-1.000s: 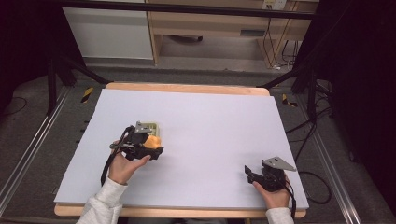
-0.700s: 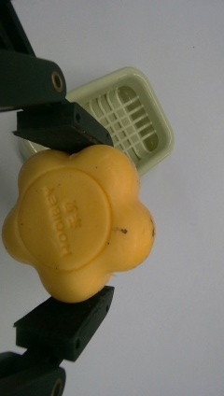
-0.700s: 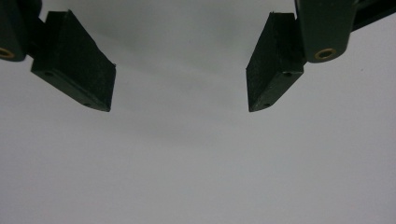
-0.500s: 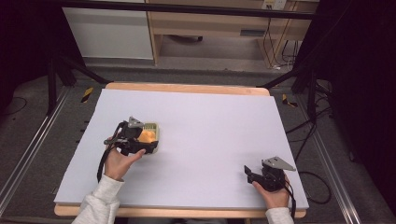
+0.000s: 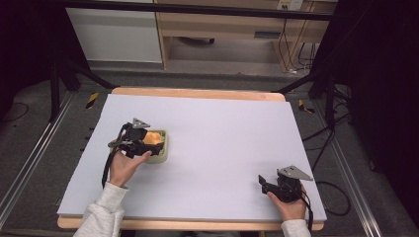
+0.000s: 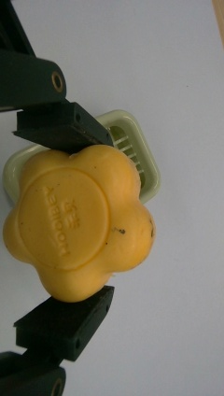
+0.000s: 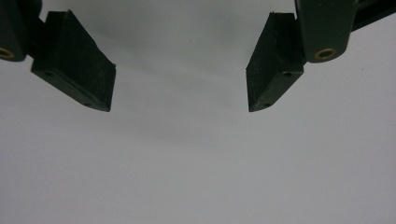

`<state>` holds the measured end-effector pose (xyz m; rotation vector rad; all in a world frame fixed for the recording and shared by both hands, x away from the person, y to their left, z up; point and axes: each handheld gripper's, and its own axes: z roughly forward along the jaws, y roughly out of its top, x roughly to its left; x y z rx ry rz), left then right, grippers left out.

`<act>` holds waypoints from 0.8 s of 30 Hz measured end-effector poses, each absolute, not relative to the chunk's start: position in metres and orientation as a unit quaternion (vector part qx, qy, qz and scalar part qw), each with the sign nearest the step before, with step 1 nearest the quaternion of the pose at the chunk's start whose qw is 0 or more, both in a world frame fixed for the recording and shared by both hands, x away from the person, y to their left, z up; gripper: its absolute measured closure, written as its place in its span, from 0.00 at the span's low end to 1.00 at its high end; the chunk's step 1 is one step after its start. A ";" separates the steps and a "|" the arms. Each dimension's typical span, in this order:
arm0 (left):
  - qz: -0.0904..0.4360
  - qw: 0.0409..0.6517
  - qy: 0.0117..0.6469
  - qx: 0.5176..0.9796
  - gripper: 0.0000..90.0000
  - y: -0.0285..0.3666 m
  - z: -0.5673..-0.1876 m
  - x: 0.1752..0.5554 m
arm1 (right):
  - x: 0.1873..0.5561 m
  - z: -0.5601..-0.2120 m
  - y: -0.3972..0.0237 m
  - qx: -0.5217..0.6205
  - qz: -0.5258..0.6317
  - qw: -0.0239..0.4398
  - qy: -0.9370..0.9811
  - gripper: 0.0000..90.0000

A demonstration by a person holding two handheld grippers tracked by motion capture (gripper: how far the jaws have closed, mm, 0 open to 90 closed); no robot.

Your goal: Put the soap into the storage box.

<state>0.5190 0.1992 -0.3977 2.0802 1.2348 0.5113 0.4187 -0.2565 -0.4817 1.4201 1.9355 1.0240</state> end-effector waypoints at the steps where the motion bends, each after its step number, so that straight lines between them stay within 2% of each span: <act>1: 0.195 0.328 0.472 0.795 0.29 0.199 -0.398 0.519 | 0.419 -0.482 -0.256 0.525 0.378 0.263 0.716 0.27; 24: 0.183 0.297 0.492 0.797 0.29 0.200 -0.423 0.546 | 0.419 -0.482 -0.257 0.525 0.379 0.262 0.716 0.27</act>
